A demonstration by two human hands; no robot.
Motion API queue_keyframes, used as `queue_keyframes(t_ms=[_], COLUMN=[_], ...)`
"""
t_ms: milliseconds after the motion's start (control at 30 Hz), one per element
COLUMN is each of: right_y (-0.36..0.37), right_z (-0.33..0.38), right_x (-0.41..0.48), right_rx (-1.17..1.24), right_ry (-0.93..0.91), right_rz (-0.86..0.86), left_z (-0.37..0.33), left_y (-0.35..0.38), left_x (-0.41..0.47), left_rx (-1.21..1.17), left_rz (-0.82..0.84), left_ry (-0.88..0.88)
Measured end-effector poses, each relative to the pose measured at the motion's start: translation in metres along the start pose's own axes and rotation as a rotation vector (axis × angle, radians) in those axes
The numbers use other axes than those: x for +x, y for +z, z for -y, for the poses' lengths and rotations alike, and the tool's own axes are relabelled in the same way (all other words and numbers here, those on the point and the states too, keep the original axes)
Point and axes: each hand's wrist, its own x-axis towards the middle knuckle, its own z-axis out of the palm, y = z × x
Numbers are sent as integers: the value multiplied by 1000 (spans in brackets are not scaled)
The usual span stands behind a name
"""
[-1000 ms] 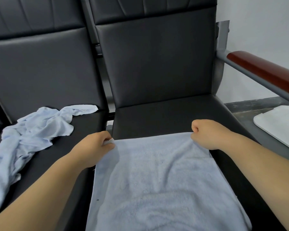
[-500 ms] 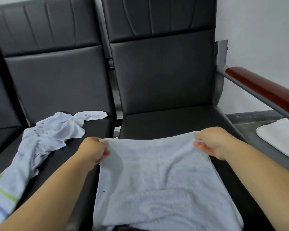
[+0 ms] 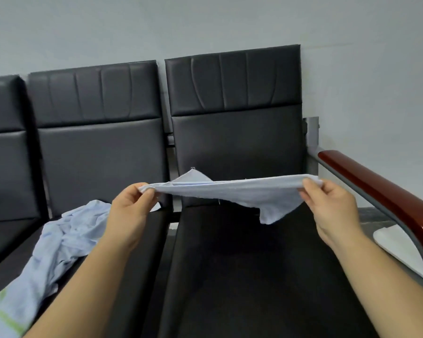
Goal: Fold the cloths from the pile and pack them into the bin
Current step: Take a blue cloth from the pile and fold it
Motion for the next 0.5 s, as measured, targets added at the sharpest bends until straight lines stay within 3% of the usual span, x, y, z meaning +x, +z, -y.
queue_keyframes(t_ms=[133,233,333,500], right_y=[-12,-19,-23,-30], right_z=[-22,-36,-38,-38], right_x=[-11,-19,-24,-30], right_rx=[-309,-518,-638,-753], right_ry=[11,34,127,494], right_rz=[77,195,321,549], left_z=[17,33,37,43], left_y=[-11,-23,-30,-35], left_x=[-17,-23,-30,-37], left_rx=[442,578,498,330], left_rz=[148,281,400,549], left_ry=[-16,-115,-270,-592])
